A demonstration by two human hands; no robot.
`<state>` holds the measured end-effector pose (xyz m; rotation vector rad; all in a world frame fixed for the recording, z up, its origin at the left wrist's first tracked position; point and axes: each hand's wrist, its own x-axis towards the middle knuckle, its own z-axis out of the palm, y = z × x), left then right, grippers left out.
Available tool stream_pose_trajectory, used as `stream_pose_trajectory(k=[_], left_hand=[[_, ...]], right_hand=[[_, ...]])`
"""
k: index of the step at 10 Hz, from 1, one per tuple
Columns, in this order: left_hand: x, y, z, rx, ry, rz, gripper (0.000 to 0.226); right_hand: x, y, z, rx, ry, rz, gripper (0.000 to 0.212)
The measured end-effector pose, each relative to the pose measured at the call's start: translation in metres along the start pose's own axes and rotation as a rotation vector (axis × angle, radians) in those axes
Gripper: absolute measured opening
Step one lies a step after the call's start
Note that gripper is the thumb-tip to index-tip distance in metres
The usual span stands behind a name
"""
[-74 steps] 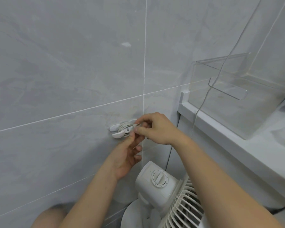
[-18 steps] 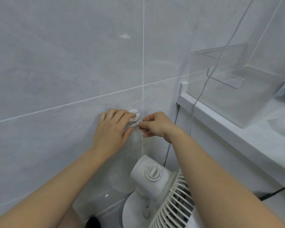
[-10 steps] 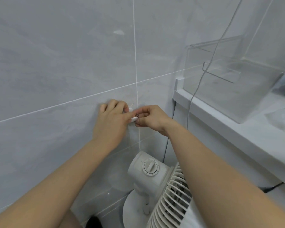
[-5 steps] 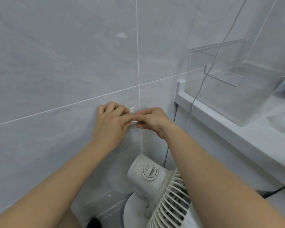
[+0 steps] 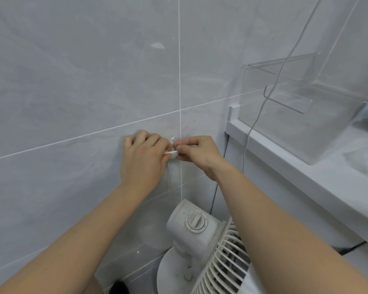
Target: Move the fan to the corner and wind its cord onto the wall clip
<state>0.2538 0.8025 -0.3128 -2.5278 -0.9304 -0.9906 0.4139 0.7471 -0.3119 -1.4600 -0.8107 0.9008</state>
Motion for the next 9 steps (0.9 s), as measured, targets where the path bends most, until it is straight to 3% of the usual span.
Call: stream_pose_trajectory(k=[2, 4, 6, 8, 9], left_hand=[[0.004, 0.010, 0.002, 0.050, -0.006, -0.075, 0.020], [0.001, 0.011, 0.000, 0.018, -0.043, -0.079, 0.019], [-0.002, 0.011, -0.008, -0.099, -0.014, -0.106, 0.017], [-0.021, -0.002, -0.033, -0.465, 0.063, -0.249, 0.013], [-0.034, -0.011, -0.046, -0.683, 0.075, -0.375, 0.038]], right_hand=[[0.001, -0.006, 0.001, -0.026, -0.024, -0.028, 0.025], [-0.001, -0.007, -0.004, 0.103, -0.038, 0.124, 0.037], [0.001, -0.009, -0.013, -0.030, 0.057, 0.151, 0.015], [-0.003, -0.026, -0.019, -0.166, 0.318, -0.116, 0.009], [-0.018, -0.057, -0.020, 0.036, 0.338, -0.298, 0.009]])
